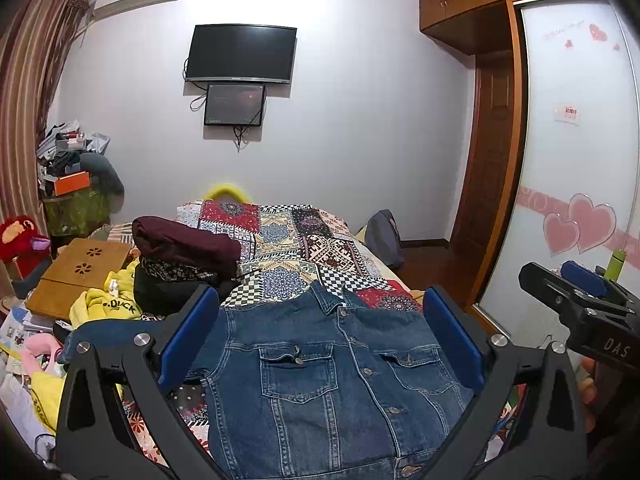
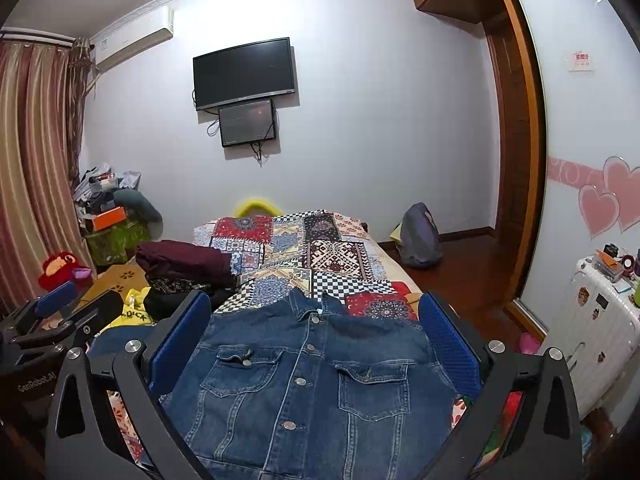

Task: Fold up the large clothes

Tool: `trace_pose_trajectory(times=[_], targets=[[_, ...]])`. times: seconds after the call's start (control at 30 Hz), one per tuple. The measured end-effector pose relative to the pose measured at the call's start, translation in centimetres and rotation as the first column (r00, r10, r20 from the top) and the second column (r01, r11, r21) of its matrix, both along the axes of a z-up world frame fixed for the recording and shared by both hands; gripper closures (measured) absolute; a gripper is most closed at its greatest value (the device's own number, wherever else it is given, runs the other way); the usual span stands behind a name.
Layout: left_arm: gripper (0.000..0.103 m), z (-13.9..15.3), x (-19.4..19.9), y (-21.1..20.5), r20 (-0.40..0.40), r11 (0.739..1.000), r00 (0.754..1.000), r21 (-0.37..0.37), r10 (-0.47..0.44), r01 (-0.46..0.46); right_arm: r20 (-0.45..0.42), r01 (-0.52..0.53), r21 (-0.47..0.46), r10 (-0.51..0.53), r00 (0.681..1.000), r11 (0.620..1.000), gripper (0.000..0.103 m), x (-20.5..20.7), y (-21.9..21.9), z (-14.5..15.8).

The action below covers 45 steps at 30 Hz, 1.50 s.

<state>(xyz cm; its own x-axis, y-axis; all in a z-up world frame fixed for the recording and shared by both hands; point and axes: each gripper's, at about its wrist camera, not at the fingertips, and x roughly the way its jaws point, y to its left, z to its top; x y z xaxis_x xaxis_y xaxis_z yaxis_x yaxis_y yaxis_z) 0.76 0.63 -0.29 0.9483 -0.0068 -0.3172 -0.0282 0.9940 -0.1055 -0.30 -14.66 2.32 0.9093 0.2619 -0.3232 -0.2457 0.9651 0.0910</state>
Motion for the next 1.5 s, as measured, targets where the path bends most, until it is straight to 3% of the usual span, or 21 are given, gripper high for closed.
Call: trace_pose_trajectory(times=[0.97,1.5], targets=[[0.000,0.1,0.3,0.3,-0.009,1.000,1.000,-0.002,-0.009,0.009,-0.014,-0.017,-0.016,0.017,1.000,1.000,0.000,0.5,0.8,-0.2],[0.000,-0.8,2.4,1.0,-0.046,1.000,0.999,-0.011,0.006,-0.007,-0.064,-0.010,-0.010,0.009,0.998,1.000,0.000,2.0,0.9,-0.9]])
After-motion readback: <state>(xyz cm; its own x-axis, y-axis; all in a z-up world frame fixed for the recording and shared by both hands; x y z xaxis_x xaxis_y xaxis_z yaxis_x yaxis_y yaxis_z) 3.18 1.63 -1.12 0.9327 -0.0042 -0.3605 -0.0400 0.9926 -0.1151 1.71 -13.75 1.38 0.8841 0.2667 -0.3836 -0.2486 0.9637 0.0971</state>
